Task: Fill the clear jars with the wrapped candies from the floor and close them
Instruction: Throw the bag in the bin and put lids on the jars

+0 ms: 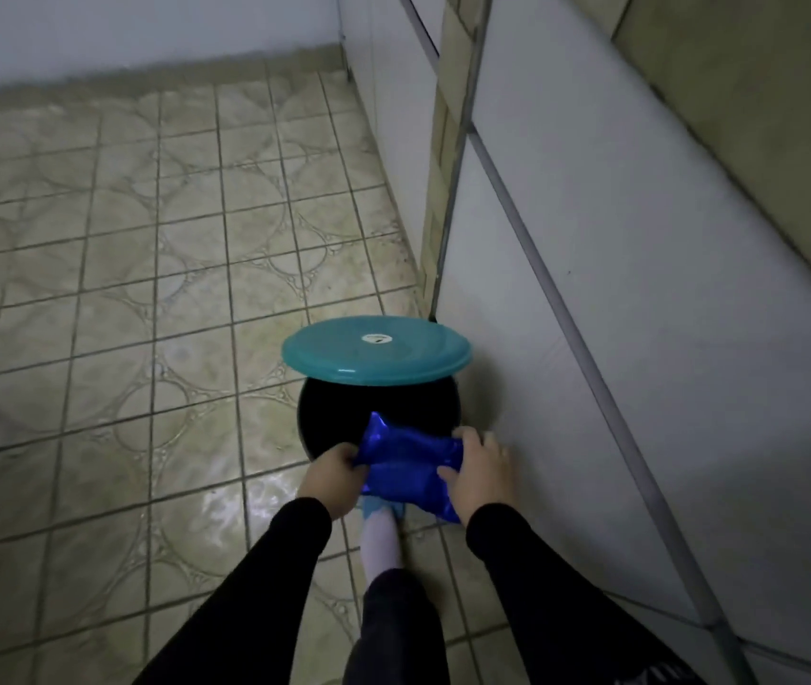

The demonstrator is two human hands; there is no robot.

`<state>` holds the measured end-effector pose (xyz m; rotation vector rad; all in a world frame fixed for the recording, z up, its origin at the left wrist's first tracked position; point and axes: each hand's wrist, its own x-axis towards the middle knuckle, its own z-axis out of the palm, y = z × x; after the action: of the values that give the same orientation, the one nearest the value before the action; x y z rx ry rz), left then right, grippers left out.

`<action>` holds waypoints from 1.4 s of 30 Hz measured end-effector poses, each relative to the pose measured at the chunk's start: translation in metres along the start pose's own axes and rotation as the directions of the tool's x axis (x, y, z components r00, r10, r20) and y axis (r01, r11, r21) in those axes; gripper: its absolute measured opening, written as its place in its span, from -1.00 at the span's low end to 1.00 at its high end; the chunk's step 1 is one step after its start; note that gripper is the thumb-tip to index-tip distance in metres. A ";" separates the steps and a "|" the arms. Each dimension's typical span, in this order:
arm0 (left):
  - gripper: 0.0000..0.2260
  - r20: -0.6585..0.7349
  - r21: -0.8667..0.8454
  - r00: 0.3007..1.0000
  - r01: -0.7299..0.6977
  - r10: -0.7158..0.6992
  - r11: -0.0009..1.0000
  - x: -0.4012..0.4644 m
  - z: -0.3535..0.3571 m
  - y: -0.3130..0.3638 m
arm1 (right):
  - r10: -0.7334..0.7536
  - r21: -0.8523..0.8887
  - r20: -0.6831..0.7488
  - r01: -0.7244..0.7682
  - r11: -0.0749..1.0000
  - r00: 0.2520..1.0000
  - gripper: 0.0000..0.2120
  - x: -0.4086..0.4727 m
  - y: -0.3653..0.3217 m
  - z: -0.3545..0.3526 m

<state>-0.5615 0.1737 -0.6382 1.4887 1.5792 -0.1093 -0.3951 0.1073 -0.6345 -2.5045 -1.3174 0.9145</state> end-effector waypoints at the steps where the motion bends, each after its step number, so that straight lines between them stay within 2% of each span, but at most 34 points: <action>1: -0.78 -0.037 -0.022 0.999 0.016 -0.017 1.000 -0.001 -0.007 0.000 | -0.006 0.076 0.005 0.005 0.997 1.000 -0.51 0.002 -0.008 0.000; 6: -0.74 -0.190 -0.108 0.980 0.048 -0.068 0.993 0.012 -0.028 -0.009 | -0.036 0.419 -0.045 0.052 0.907 0.998 -0.42 0.020 -0.038 0.009; 9: -0.74 -0.213 -0.143 0.972 0.073 -0.103 0.987 0.027 -0.028 -0.014 | -0.021 0.492 -0.027 0.032 0.870 0.999 -0.43 0.031 -0.039 0.021; 12: -0.71 -0.200 -0.157 0.974 0.078 -0.109 0.985 0.041 -0.022 -0.017 | -0.037 0.453 0.063 0.005 0.891 0.997 -0.43 0.038 -0.035 0.030; 16: -0.56 -0.182 -0.161 0.972 0.116 -0.145 0.980 0.044 -0.011 -0.014 | -0.025 0.374 0.132 -0.027 0.927 0.991 -0.45 0.042 -0.030 0.035; 21: -0.72 -0.117 -0.083 0.993 0.016 -0.026 0.996 0.024 -0.014 -0.001 | 0.004 0.298 0.194 -0.063 0.952 0.981 -0.52 0.030 -0.033 0.016; 29: -0.84 -0.123 0.006 0.978 -0.167 0.167 0.986 -0.039 -0.063 0.062 | 0.004 0.253 0.112 -0.032 0.967 0.994 -0.61 -0.012 -0.070 -0.073; 33: -0.87 -0.137 0.048 0.969 -0.200 0.205 0.979 -0.074 -0.086 0.097 | 0.034 0.226 0.087 -0.053 0.973 0.996 -0.66 -0.039 -0.085 -0.124; 38: -0.82 -0.197 0.072 0.934 -0.288 0.297 0.955 -0.125 -0.122 0.151 | -0.008 0.270 0.023 0.001 0.963 1.000 -0.68 -0.072 -0.117 -0.193; 42: -0.83 -0.301 0.025 0.874 -0.392 0.381 0.920 -0.164 -0.151 0.191 | -0.051 0.335 -0.029 0.057 0.941 0.998 -0.69 -0.100 -0.142 -0.248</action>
<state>-0.5141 0.1965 -0.3492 1.8276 1.4674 0.3938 -0.3896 0.1454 -0.3345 -2.2009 -1.1090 1.0030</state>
